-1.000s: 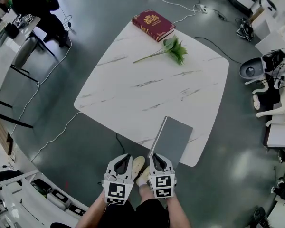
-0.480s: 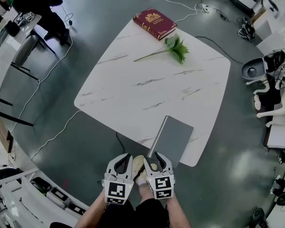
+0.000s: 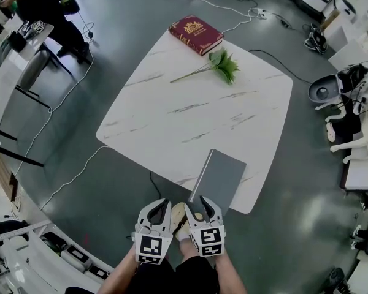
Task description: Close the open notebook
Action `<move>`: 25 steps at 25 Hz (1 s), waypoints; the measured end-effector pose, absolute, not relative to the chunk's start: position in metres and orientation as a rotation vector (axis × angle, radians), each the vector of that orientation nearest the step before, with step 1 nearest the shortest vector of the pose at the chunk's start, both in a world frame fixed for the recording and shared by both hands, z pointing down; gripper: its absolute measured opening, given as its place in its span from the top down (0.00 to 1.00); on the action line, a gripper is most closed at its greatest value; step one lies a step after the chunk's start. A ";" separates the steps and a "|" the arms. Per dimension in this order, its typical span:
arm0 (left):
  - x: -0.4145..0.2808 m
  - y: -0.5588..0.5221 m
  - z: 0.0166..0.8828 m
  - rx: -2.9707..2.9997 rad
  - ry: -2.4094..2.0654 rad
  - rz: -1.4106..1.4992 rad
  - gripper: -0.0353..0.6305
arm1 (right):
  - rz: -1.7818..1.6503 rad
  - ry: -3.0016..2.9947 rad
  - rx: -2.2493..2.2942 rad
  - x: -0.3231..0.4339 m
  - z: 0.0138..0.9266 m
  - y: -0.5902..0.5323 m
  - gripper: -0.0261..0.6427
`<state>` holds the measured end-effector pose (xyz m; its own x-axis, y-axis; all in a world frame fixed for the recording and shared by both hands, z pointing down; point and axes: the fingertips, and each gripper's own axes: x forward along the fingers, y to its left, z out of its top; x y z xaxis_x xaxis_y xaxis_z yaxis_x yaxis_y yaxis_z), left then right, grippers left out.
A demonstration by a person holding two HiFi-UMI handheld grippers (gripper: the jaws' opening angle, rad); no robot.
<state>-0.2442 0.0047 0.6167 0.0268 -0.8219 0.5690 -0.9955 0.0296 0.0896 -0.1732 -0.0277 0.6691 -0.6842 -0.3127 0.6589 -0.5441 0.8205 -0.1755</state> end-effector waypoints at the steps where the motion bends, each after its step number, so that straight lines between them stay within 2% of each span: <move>1: -0.244 0.004 0.613 1.846 -1.846 0.482 0.91 | 0.473 -2.372 0.632 -0.172 0.666 -0.028 0.62; 14: -0.229 -0.011 0.522 2.000 -1.905 0.455 0.91 | 0.407 -2.473 0.820 -0.144 0.570 -0.052 0.66; 25: -0.191 -0.014 0.430 2.205 -1.921 0.383 0.91 | 0.302 -2.568 1.108 -0.087 0.462 -0.063 0.74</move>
<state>-0.1911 -0.0137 0.4302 0.1259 -0.9400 0.3170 -0.9897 -0.1408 -0.0244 -0.0872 -0.0632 0.4624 -0.6445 -0.6652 0.3770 -0.7346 0.6755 -0.0640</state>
